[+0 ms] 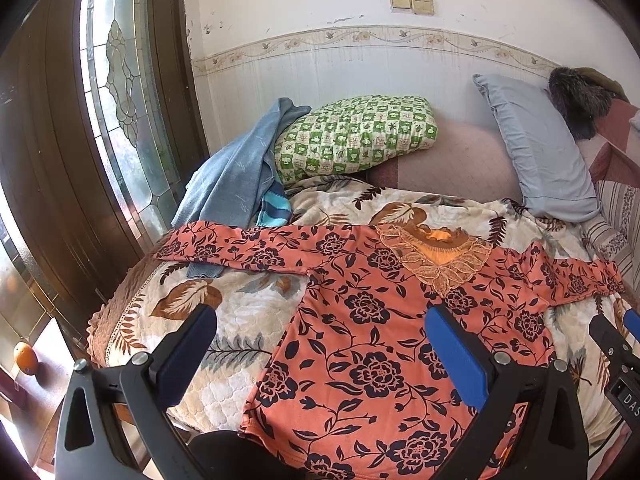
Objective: Fold small clothes
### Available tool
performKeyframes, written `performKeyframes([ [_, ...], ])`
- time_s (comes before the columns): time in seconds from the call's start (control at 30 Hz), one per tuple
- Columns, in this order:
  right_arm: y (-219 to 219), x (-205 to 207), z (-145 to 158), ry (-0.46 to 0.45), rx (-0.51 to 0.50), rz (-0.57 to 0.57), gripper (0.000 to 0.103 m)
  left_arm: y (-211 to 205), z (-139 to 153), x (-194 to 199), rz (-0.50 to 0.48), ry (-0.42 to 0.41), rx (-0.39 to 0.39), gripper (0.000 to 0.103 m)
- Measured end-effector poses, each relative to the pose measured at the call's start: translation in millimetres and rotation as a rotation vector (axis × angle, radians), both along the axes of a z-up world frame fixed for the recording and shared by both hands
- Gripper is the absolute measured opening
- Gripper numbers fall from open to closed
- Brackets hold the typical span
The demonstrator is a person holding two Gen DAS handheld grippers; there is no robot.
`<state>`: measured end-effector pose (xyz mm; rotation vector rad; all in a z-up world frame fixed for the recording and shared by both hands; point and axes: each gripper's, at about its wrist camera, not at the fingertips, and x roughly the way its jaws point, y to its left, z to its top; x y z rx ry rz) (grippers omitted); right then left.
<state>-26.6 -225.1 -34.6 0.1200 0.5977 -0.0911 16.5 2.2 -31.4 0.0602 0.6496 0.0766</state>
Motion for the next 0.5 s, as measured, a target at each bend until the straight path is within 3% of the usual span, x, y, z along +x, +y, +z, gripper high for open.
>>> performKeyframes([
  [0.5, -2.2, 4.0, -6.2, 0.014, 0.012, -0.007, 0.084, -7.9, -5.2, 3.7, -0.014, 0.014, 0.016, 0.103],
])
